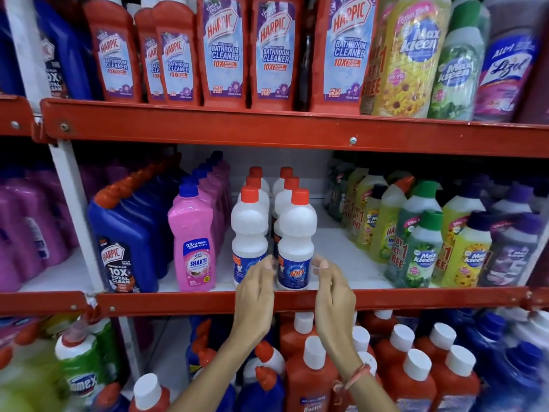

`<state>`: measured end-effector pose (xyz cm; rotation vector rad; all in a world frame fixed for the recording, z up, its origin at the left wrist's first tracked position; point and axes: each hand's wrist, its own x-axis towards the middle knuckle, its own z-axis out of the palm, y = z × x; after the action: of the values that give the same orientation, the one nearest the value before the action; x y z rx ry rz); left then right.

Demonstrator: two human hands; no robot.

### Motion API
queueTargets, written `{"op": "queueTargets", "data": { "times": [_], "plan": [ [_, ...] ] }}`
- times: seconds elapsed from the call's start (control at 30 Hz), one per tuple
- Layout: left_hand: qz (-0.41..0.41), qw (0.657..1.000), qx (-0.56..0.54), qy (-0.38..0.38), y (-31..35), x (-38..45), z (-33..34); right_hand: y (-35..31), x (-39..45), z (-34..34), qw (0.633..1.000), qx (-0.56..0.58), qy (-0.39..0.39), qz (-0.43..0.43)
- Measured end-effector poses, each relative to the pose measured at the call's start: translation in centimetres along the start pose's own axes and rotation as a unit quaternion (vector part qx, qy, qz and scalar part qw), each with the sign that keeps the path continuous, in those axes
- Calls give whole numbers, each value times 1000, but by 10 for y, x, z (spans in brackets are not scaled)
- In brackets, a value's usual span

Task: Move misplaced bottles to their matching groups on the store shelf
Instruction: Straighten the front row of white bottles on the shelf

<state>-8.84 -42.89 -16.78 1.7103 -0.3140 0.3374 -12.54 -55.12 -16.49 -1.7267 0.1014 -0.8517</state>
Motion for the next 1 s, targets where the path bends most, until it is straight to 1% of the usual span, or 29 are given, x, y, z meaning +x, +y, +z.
{"op": "queueTargets", "data": {
  "times": [0.03,0.07,0.1,0.13,0.17,0.2,0.23,0.33,0.43,0.5,0.6,0.67,0.7,0.73,0.77,0.8,0.87,0.93,1.0],
  "plan": [
    [26,998,7,53,-1,-4,-5,-5,-6,4,1000,13,9,-23],
    [43,994,5,100,0,-7,-10,-5,-10,10,999,36,-12,-20],
    [50,990,-5,135,1,-9,-17,-8,-14,18,996,68,-56,-3],
    [48,987,-14,154,1,-8,-23,-8,-15,27,989,89,-114,20],
    [38,986,-19,158,1,-8,-29,-11,-15,36,979,107,-167,51],
    [17,989,-19,148,5,-7,-35,-14,-14,45,970,117,-199,80],
    [-8,992,-20,128,5,-6,-40,-15,-11,54,962,139,-213,102],
    [-72,994,-59,54,-2,0,-48,-25,9,67,955,193,-184,128],
    [-143,980,-136,37,-3,6,-51,-19,27,77,955,193,-161,159],
    [-143,978,-150,16,5,7,-52,-13,31,83,946,197,-177,186],
    [-129,981,-145,-21,13,6,-54,-4,32,87,941,197,-195,195],
    [-130,981,-141,-30,13,8,-57,23,40,96,939,199,-186,210],
    [-132,982,-134,-34,12,9,-59,45,45,95,939,210,-199,187],
    [-137,981,-129,-38,9,13,-60,72,54,96,942,209,-199,174],
    [-145,981,-126,-40,8,15,-61,85,59,97,943,209,-193,173],
    [-149,980,-128,-43,7,17,-63,76,54,95,944,194,-200,179],
    [-154,978,-131,-49,5,18,-65,27,36,85,942,169,-204,207],
    [-141,980,-130,-55,4,17,-67,-4,16,73,942,138,-230,202],
    [-122,983,-124,-55,2,16,-68,-9,11,68,943,117,-235,204]
  ]
}}
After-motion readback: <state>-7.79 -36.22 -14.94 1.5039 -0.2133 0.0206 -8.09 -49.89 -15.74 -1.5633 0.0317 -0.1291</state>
